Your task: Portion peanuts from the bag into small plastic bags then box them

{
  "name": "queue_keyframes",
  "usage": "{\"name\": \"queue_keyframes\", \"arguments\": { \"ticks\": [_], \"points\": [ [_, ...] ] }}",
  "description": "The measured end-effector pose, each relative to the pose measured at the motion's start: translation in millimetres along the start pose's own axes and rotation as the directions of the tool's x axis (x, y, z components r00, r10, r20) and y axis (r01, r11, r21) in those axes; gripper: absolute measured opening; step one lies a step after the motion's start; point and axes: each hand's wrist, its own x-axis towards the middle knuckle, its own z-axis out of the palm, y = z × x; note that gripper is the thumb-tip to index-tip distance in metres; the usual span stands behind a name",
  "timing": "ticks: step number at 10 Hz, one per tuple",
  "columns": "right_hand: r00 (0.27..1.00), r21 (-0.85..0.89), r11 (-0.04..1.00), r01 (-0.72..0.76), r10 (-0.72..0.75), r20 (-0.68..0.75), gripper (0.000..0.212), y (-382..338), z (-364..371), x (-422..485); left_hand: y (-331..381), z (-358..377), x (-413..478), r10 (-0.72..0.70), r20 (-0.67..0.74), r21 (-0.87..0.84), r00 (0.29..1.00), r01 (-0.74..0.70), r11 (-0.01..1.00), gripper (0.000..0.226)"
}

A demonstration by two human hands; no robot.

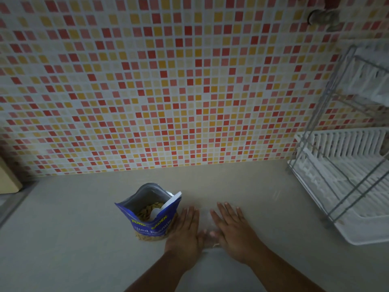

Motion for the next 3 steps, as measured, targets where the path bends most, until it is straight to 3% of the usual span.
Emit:
{"name": "queue_keyframes", "arguments": {
  "ticks": [1, 2, 3],
  "points": [
    [1.000, -0.018, 1.000, -0.013, 0.014, 0.014, 0.067, -0.6, -12.0, -0.6, -1.6, -8.8, -1.8, -0.022, 0.034, -0.026, 0.999, 0.023, 0.999, 0.063],
    [0.999, -0.051, 0.999, -0.001, -0.002, -0.053, 0.067, 0.6, -26.1, 1.8, 0.7, -19.7, -2.1, 0.009, -0.050, -0.024, 0.999, -0.010, 1.000, 0.058],
    [0.972, -0.062, 0.996, -0.059, 0.043, -0.233, 0.070, -2.7, -52.1, 5.3, 12.1, -41.4, -6.7, -0.032, -0.189, -0.039, 0.982, 0.025, 0.999, 0.063]
  ]
}}
